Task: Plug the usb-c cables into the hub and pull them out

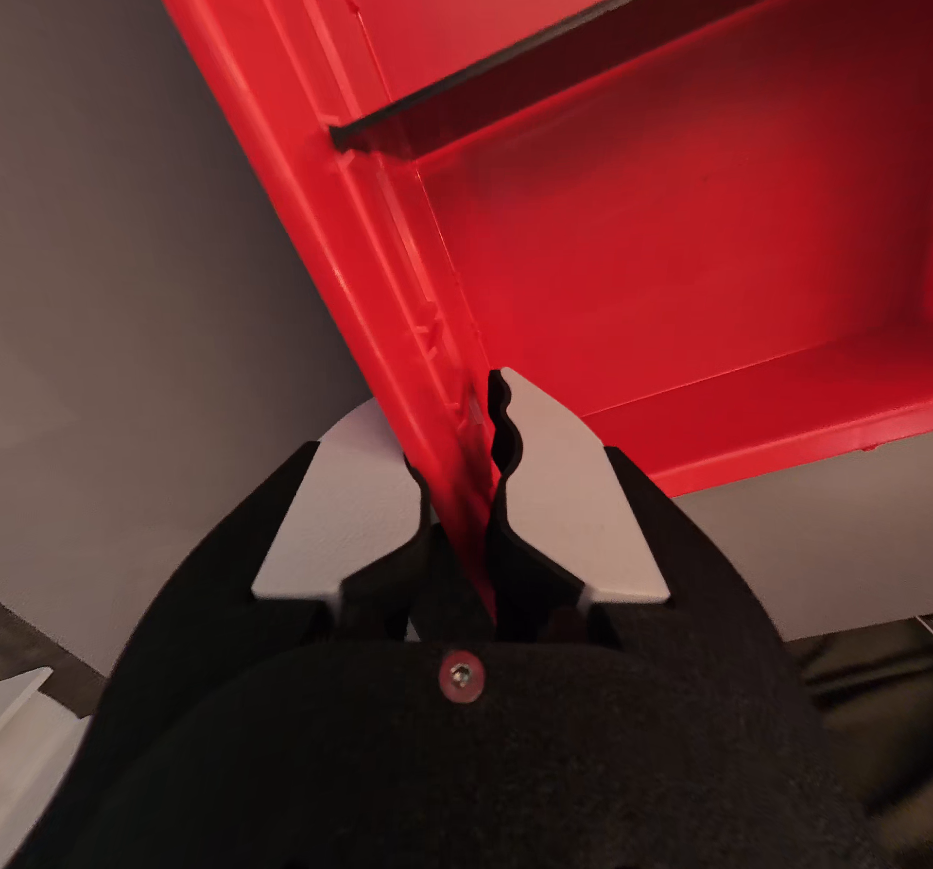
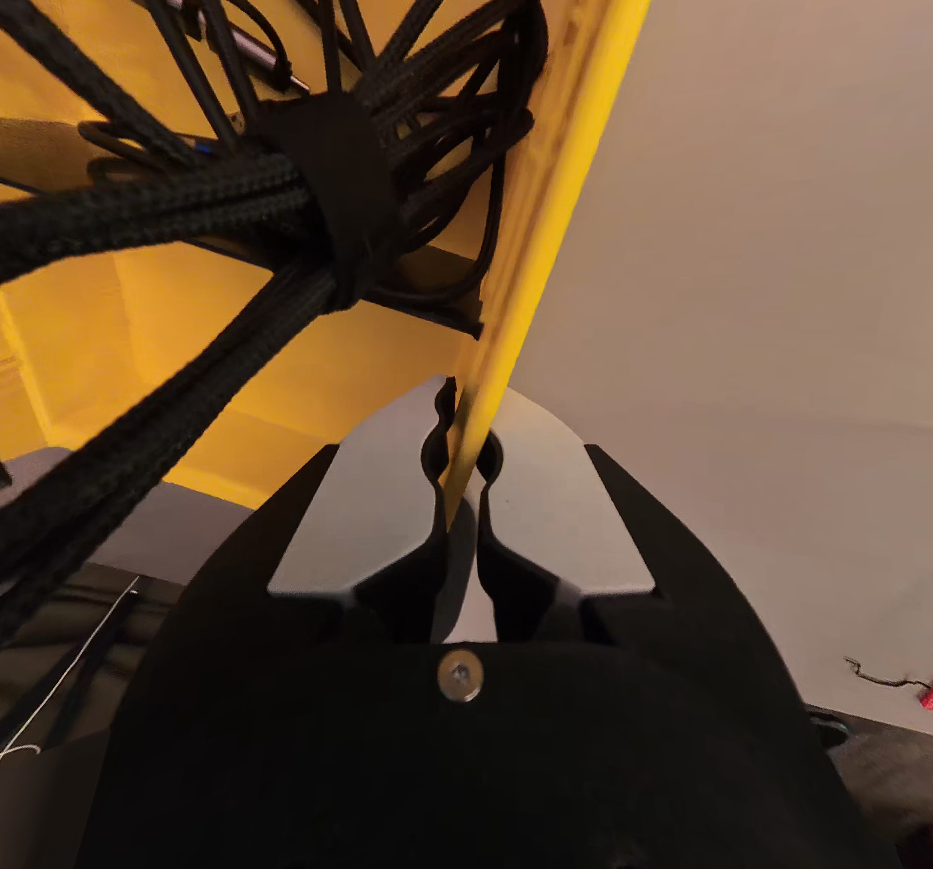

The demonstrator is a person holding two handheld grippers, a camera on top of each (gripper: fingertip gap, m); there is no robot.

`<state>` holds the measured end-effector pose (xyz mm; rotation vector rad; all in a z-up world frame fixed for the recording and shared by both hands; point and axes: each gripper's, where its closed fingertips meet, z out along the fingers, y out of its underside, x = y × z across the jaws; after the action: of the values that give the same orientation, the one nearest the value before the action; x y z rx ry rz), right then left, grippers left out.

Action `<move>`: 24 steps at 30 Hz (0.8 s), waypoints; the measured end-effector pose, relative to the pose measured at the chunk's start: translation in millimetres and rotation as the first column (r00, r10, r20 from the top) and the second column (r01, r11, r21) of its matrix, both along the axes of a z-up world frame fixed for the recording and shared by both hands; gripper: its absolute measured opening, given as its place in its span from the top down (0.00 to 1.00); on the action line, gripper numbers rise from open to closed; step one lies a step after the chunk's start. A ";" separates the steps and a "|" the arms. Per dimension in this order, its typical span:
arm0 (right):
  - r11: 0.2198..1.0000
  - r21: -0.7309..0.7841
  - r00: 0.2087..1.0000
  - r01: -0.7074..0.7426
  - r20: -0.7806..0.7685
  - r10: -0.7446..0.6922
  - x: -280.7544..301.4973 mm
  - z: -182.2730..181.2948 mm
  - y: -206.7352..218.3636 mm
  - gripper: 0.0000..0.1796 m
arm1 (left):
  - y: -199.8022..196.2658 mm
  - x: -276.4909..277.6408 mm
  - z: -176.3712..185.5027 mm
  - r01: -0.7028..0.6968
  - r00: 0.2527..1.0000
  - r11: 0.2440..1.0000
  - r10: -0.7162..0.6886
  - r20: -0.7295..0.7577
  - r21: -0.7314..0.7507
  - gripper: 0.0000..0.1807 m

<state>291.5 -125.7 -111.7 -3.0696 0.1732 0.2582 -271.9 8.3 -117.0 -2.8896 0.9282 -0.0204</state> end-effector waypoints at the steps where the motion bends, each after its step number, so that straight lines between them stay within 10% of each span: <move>1: 1.000 -0.013 1.000 -0.005 0.005 0.005 -5.4 0.1 2.2 0.97 | -1.6 2.4 -0.1 0.008 1.000 1.000 -0.008 -0.005 -0.005 0.89; 24: 0.967 -0.034 0.959 -0.252 0.122 0.255 -106.5 -1.7 40.5 0.89 | -19.3 12.0 0.1 0.080 0.996 0.995 -0.078 0.044 -0.051 0.83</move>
<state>185.0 -85.2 -113.4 -3.1095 -0.2271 0.0723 -259.9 -10.9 -116.8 -2.8860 1.0498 -0.1133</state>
